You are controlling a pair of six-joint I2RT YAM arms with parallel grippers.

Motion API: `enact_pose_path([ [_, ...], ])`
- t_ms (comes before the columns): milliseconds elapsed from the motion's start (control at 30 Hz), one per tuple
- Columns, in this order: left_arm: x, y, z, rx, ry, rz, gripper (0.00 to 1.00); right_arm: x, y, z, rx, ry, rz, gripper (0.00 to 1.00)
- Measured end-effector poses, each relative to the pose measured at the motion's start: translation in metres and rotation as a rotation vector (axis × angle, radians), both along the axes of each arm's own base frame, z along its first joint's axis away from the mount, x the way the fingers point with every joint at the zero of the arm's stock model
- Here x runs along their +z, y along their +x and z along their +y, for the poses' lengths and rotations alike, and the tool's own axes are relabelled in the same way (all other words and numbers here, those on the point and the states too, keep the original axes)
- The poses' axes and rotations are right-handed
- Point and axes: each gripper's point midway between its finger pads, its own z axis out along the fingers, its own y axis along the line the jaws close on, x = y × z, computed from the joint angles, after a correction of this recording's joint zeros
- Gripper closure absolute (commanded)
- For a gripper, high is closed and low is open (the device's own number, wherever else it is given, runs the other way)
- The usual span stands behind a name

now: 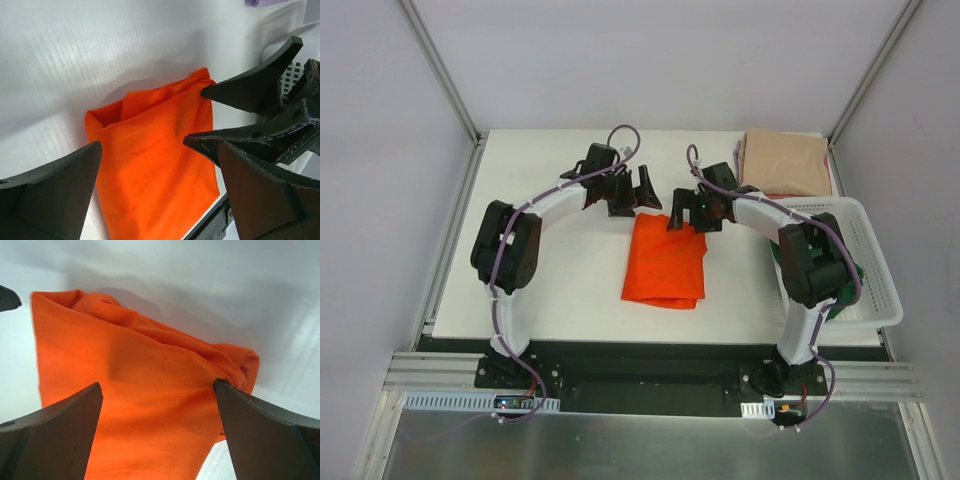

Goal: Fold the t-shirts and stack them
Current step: Put the neatly folded tshirt into the corner of the board with the right arm

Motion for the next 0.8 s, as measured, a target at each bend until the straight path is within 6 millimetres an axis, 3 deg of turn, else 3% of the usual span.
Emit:
enact_pose_path([
  [100,-0.019,0.005,-0.015,-0.028,-0.012,0.027,0.01,-0.018,-0.002,-0.021,-0.051,-0.018,0.043,0.04],
  [267,-0.060,0.006,-0.027,-0.040,-0.007,0.111,0.01,-0.019,0.008,-0.029,-0.090,0.025,0.037,0.04],
  [533,-0.062,0.010,-0.031,-0.025,-0.045,0.106,0.02,-0.018,0.015,-0.034,-0.086,0.035,0.010,0.04],
  [667,-0.064,-0.007,-0.014,0.014,0.005,0.088,0.25,-0.017,0.030,-0.038,-0.063,0.024,0.015,0.04],
  [800,-0.074,-0.030,0.003,0.038,0.071,0.098,0.53,-0.016,0.048,-0.027,-0.009,0.047,0.014,0.04],
])
